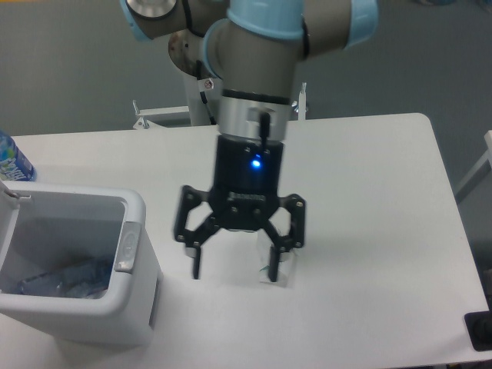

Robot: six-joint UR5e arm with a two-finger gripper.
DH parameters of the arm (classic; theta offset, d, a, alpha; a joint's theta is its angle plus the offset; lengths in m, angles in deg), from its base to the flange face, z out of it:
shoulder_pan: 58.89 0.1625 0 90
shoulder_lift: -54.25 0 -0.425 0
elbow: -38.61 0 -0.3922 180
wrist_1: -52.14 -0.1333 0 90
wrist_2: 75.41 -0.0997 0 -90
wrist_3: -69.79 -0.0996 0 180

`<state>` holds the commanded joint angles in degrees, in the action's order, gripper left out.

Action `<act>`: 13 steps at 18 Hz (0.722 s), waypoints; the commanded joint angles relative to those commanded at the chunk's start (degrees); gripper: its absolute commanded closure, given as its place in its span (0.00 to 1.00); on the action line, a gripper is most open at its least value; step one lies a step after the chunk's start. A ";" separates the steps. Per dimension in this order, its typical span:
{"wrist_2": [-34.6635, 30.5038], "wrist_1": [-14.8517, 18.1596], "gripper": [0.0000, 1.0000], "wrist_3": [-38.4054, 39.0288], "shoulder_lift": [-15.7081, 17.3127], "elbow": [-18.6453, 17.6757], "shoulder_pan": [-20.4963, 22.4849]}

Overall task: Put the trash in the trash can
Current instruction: 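Move the open gripper back over the white paper packet, then lower the gripper and close it on the white paper packet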

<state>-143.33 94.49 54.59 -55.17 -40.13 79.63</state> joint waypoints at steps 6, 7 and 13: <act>-15.11 0.80 0.00 -0.27 -2.99 -3.34 0.00; -16.61 0.62 0.00 -0.27 -3.34 -4.91 0.00; -20.14 0.45 0.00 -0.36 -3.87 -12.92 -0.26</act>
<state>-163.48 94.94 54.23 -59.04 -53.05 79.37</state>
